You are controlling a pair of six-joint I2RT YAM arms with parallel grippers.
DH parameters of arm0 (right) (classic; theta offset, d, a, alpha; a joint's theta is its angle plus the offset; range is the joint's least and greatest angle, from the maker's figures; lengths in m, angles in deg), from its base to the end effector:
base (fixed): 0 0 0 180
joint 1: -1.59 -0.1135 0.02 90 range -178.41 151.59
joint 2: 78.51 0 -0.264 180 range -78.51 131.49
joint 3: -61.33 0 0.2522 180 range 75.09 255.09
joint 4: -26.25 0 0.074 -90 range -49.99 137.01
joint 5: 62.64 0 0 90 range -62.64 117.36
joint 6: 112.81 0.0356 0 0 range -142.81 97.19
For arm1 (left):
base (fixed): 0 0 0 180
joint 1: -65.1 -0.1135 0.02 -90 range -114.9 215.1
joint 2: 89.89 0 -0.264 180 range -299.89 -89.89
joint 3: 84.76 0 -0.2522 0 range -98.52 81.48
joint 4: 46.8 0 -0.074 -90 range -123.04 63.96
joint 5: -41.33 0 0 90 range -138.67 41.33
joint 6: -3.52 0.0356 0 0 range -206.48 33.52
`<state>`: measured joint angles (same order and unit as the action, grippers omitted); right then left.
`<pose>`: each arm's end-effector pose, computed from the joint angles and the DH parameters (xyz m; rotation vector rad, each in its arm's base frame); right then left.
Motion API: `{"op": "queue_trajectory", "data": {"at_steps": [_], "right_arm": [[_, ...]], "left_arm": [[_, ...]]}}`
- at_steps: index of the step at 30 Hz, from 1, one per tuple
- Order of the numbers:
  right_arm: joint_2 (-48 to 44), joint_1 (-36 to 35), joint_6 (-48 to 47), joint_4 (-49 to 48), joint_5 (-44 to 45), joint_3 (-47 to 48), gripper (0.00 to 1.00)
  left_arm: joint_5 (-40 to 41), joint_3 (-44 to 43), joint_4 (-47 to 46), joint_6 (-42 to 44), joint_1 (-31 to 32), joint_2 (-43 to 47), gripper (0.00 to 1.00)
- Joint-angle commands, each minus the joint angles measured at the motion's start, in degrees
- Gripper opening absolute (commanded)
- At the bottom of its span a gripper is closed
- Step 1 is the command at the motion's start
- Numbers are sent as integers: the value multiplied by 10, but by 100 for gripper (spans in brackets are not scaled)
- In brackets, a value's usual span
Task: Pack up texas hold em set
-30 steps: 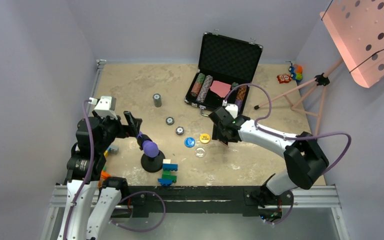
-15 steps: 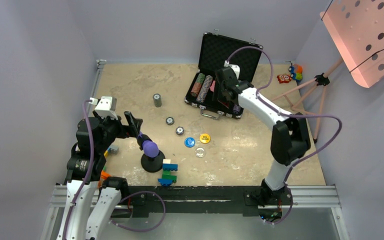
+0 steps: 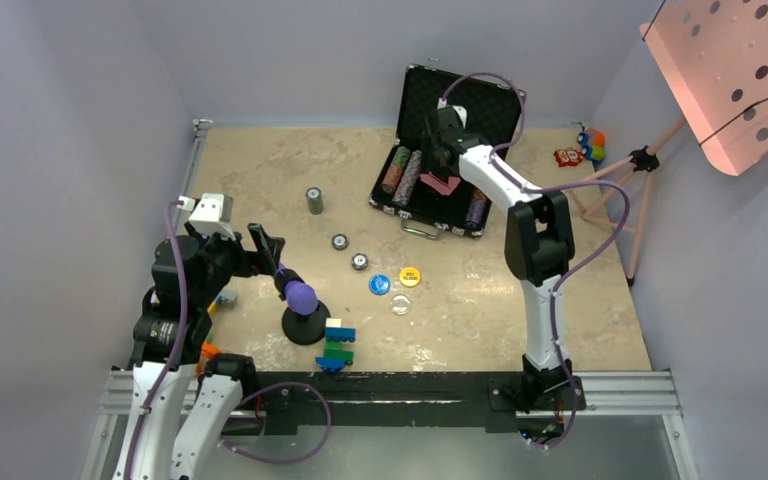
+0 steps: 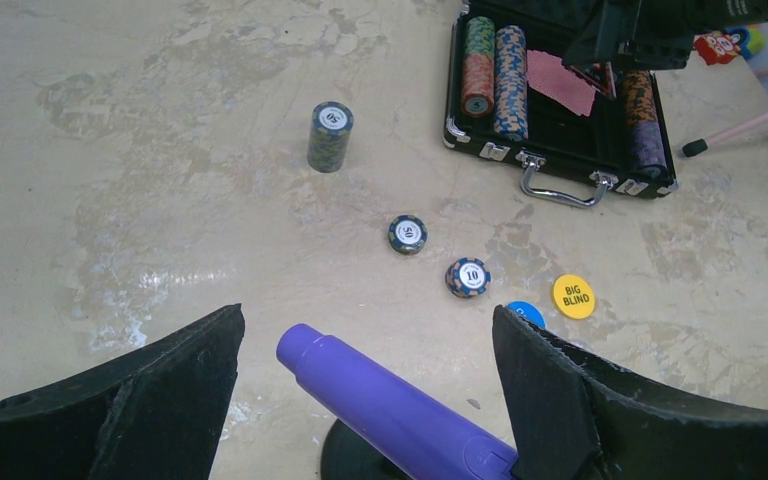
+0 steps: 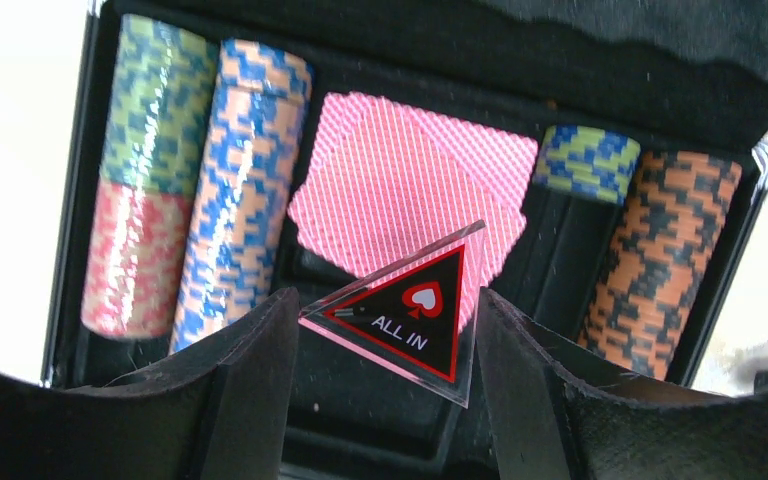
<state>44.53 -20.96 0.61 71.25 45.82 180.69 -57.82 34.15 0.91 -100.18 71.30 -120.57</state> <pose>0.4539 0.1763 0.2377 0.1625 2.3581 -0.0056 0.1134 -0.0180 0.3434 -0.0125 1.8870 -0.3880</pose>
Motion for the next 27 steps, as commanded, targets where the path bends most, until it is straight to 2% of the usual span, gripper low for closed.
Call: {"op": "queue_trajectory", "data": {"at_steps": [1,5,23,27], "right_arm": [[41,11,-18,30,1,98,48],[83,17,-15,60,2,147,48],[122,20,-26,68,-6,185,52],[130,20,-30,75,-20,198,56]], "left_arm": [[7,-1,-13,8,8,4,97],[9,-1,-12,8,13,5,97],[12,-1,-12,9,20,6,97],[12,-2,-11,9,21,5,97]]}}
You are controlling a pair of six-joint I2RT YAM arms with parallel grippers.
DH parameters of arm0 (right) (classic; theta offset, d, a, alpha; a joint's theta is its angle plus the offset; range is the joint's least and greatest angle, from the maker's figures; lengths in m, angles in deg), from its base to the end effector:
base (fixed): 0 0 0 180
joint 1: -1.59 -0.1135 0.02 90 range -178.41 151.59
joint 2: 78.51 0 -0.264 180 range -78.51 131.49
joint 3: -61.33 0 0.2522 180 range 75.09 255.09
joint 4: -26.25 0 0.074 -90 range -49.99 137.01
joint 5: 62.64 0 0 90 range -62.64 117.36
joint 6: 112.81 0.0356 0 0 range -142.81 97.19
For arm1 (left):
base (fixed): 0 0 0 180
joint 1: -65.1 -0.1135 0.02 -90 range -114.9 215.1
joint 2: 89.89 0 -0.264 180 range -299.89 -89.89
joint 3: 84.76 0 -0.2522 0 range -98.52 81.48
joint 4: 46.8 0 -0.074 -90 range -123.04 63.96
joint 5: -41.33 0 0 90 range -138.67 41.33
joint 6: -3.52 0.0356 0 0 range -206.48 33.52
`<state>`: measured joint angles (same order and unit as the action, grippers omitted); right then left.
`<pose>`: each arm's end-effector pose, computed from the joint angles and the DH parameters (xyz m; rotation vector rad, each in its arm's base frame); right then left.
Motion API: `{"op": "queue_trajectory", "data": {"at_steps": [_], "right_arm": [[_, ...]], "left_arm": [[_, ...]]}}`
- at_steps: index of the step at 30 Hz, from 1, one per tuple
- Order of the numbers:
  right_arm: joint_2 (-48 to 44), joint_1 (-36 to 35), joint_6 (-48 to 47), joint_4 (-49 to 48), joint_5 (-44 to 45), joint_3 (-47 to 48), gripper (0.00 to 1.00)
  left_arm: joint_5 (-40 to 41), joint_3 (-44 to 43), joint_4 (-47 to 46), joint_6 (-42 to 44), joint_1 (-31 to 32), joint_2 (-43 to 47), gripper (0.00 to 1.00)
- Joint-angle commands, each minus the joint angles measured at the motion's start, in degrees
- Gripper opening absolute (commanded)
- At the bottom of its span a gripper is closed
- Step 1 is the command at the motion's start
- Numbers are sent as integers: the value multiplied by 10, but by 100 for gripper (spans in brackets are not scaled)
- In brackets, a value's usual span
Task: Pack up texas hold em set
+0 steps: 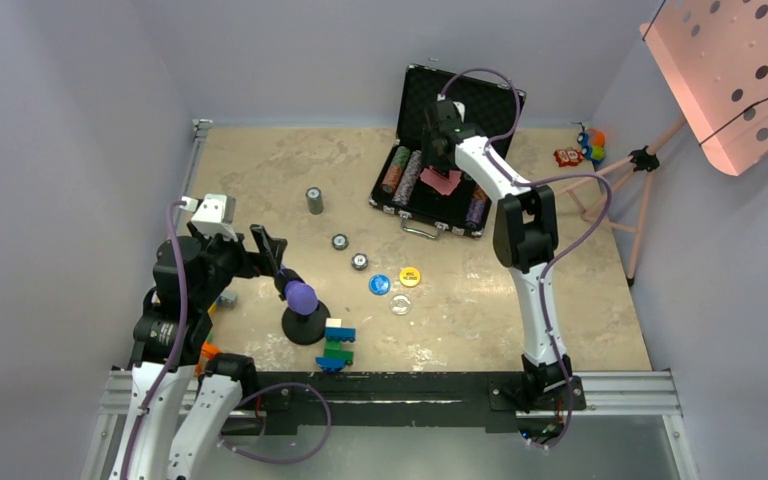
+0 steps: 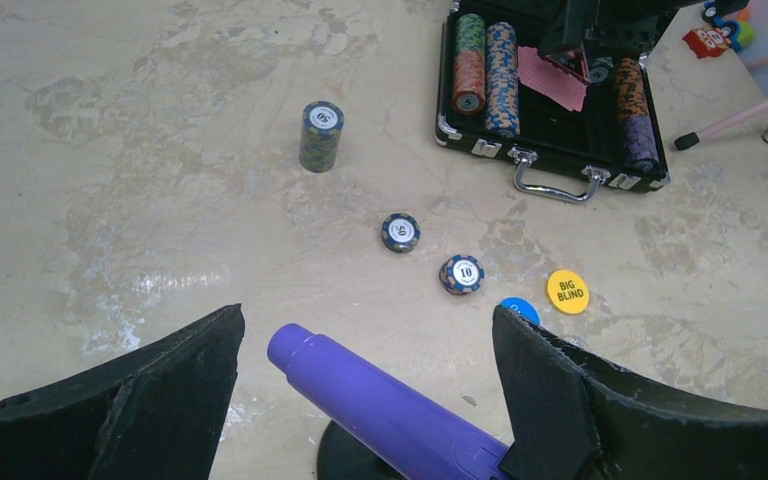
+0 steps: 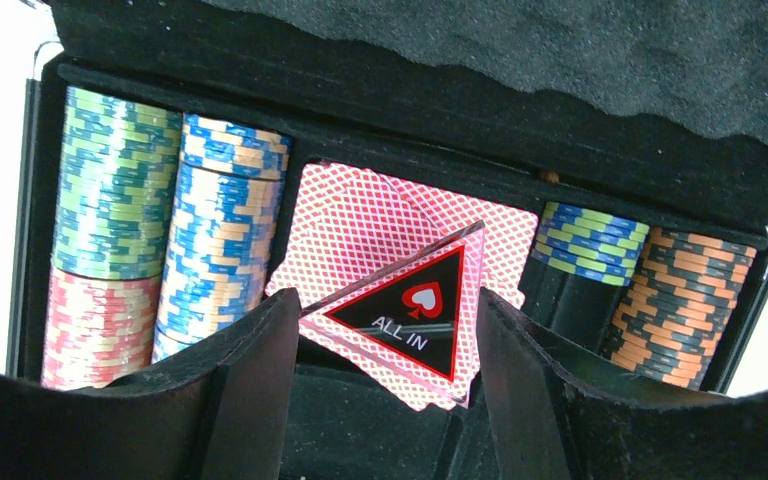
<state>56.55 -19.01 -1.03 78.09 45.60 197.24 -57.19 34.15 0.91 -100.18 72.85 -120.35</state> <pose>0.4971 0.1750 0.2199 0.1610 2.3961 -0.0519 0.1121 -0.0206 0.3438 0.0058 1.8845 -0.3965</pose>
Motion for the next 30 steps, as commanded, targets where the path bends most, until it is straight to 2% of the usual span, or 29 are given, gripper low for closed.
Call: {"op": "queue_trajectory", "data": {"at_steps": [1,4,8,17,30], "right_arm": [[11,1,-15,9,-21,36,60],[14,1,-18,12,-22,44,71],[21,1,-22,21,-23,61,78],[-3,1,-37,19,-36,51,79],[-286,-29,-60,-88,-49,-281,73]], "left_arm": [[5,-1,-11,9,5,3,97],[4,-1,-11,9,5,2,98],[4,0,-11,9,5,3,98],[2,-1,-12,11,6,4,98],[-8,-3,-11,14,6,5,98]]}}
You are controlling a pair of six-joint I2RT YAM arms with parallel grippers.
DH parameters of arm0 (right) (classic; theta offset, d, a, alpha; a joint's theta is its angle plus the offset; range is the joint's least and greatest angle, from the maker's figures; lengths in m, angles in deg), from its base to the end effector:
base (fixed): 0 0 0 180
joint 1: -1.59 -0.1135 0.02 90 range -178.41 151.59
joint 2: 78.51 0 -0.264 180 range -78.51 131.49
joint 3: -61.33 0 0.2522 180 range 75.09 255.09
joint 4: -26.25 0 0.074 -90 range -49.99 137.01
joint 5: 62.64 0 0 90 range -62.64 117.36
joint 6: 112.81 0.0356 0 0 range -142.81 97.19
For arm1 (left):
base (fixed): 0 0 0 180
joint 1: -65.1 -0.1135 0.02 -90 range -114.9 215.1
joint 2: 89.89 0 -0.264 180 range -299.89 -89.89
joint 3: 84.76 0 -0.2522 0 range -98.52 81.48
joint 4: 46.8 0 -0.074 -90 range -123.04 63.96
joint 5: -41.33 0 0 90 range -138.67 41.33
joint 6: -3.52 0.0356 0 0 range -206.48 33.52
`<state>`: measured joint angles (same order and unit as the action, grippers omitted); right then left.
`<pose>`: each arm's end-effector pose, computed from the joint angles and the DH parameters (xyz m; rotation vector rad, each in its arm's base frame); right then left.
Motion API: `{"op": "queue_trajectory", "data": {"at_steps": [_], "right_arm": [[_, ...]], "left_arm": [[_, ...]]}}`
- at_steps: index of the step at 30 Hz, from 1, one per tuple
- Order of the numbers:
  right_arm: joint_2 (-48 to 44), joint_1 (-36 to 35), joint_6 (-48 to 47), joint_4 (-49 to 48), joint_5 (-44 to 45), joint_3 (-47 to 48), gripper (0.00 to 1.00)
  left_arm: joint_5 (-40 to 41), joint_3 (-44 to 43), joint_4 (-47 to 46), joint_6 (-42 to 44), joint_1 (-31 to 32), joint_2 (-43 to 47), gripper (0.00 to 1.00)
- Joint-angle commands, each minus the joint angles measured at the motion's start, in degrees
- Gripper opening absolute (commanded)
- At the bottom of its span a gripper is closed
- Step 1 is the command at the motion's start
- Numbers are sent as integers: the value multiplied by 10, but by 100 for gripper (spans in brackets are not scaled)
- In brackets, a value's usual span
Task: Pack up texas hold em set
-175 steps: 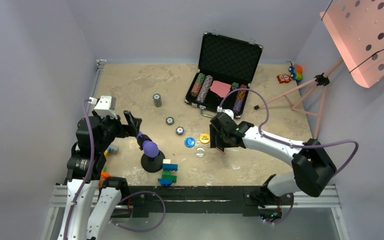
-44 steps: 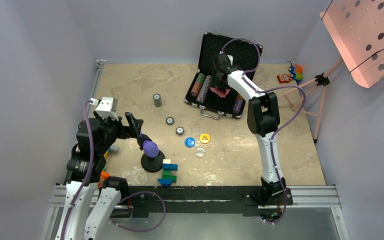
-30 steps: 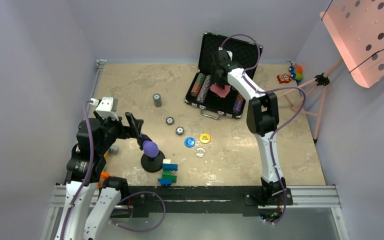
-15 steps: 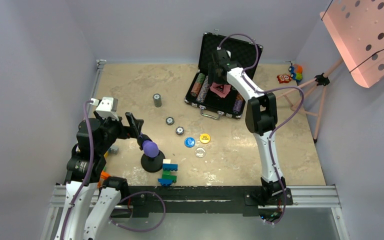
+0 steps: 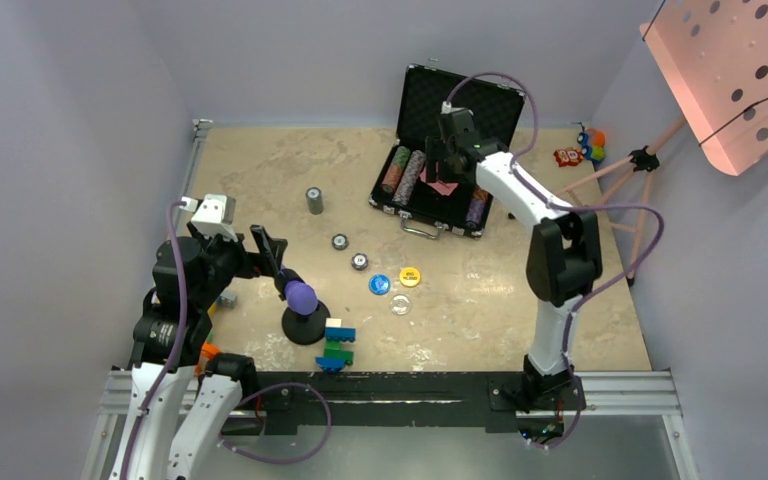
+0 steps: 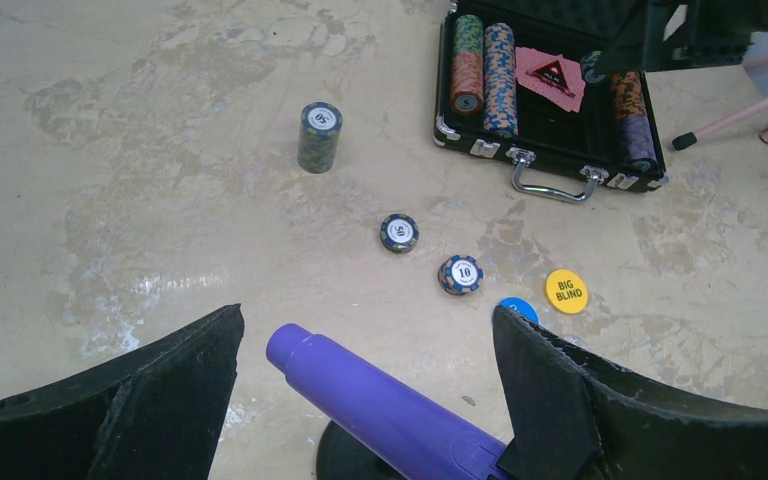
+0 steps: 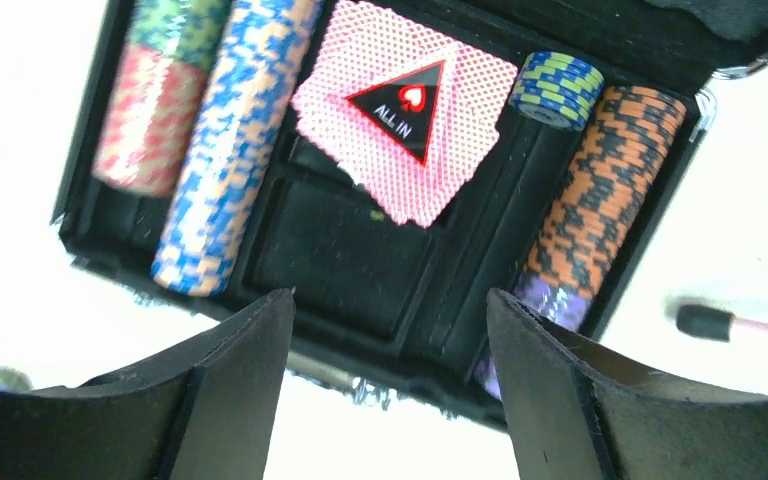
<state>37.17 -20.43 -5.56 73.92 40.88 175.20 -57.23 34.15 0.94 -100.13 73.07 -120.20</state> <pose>0.4268 0.1636 0.2609 0.0050 2.4028 0.0297 0.1114 -0.0209 0.3439 0.0109 1.8826 -0.3993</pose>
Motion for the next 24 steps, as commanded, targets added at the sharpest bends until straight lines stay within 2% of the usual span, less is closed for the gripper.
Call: {"op": "queue_trajectory", "data": {"at_steps": [1,7,13,20,24], "right_arm": [[-111,-18,-14,-43,-2,-81,73],[-219,-72,6,-38,12,-209,72],[-277,-172,64,-31,16,-307,72],[-278,-248,144,-19,20,-374,72],[-263,-266,173,-52,2,-399,72]], "left_arm": [[-7,-3,-10,13,4,3,98],[-6,-2,-10,13,4,3,98],[-5,-3,-9,10,4,3,98],[-6,-2,-8,8,4,4,98],[-4,-2,-8,8,4,4,98]]}}
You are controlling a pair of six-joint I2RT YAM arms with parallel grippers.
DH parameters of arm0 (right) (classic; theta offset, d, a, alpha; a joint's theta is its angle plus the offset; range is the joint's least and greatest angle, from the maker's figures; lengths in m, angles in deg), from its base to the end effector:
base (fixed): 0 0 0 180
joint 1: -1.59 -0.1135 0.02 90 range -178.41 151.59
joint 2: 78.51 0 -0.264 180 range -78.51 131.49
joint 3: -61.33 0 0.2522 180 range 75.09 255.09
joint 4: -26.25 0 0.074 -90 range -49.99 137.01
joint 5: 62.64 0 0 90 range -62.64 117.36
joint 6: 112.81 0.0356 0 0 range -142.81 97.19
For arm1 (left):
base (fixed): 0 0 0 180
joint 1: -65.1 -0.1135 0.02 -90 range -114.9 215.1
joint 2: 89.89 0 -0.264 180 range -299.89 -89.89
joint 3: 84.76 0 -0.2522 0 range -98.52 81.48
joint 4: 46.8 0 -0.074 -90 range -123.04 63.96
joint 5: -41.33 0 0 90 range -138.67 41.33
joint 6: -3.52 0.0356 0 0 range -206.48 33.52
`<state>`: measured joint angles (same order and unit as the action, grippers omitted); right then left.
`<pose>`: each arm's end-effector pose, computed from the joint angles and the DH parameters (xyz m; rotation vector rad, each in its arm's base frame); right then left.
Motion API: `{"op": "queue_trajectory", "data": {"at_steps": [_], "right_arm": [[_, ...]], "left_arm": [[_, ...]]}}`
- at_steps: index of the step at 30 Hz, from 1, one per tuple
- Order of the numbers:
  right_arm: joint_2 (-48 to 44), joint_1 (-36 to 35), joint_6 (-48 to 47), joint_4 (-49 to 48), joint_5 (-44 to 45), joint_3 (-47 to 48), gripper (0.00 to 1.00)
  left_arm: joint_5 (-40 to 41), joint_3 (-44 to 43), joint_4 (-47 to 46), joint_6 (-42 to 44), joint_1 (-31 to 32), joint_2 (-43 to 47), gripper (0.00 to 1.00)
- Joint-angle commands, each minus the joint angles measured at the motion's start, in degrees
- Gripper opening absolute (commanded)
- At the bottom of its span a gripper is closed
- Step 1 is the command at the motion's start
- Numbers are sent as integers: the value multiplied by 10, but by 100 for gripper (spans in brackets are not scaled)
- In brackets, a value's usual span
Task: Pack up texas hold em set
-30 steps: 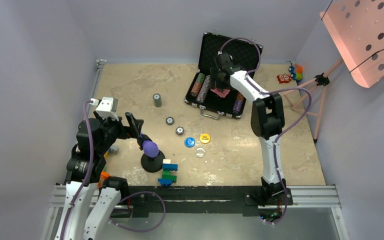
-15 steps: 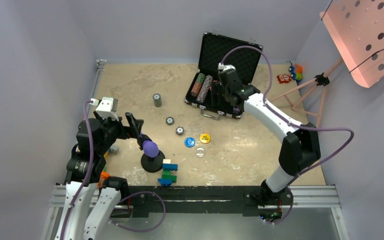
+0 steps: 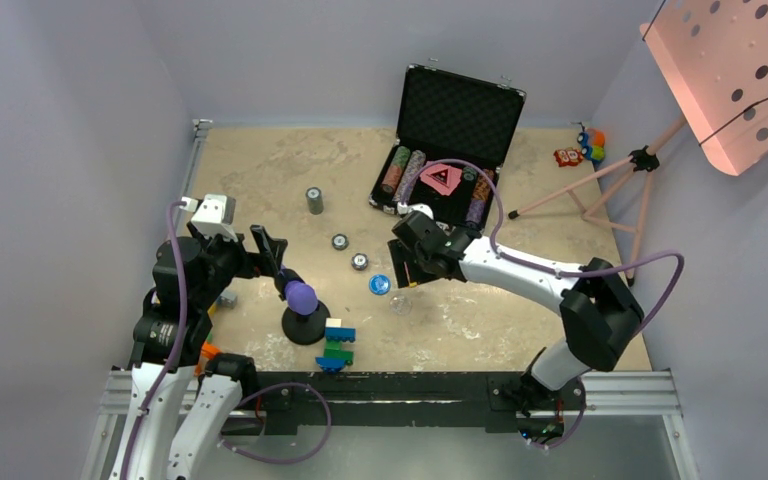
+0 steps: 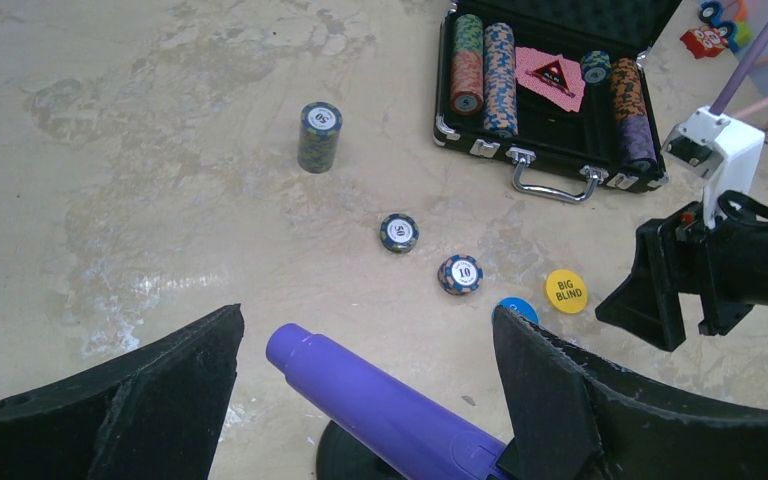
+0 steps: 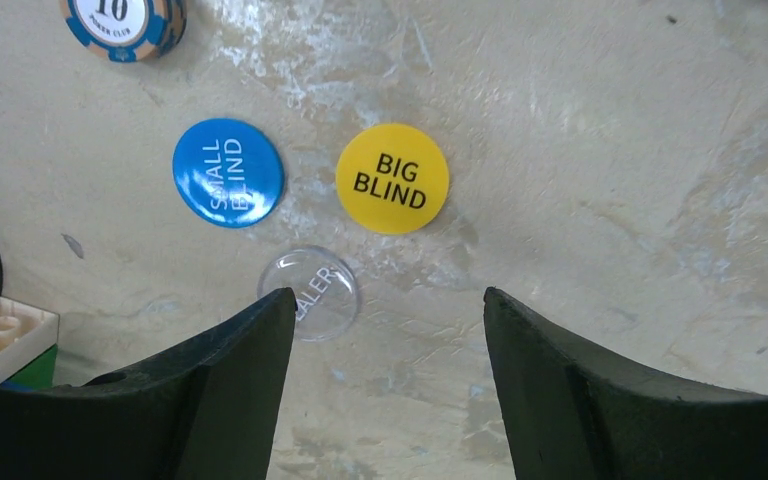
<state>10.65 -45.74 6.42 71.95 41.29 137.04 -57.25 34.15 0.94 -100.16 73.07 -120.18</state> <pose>0.2212 0.2273 0.2256 -0.3182 2.5477 0.1925 0.1113 -0.0209 0.3440 0.0107 1.8823 -0.4000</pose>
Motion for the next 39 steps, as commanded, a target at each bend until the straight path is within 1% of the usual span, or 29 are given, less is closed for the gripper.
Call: {"op": "queue_trajectory", "data": {"at_steps": [1,12,20,30,39], "right_arm": [[9,-16,57,-38,-4,-18,72],[86,-18,64,-44,-5,19,71],[97,-1,63,-56,-11,12,69],[124,16,53,-65,-24,32,68],[144,18,53,-51,-3,44,65]], "left_arm": [[-4,-2,-8,8,4,3,98],[1,-1,-8,9,4,6,98],[1,0,-8,9,4,6,98],[1,0,-8,9,4,6,98],[2,0,-8,9,4,5,98]]}}
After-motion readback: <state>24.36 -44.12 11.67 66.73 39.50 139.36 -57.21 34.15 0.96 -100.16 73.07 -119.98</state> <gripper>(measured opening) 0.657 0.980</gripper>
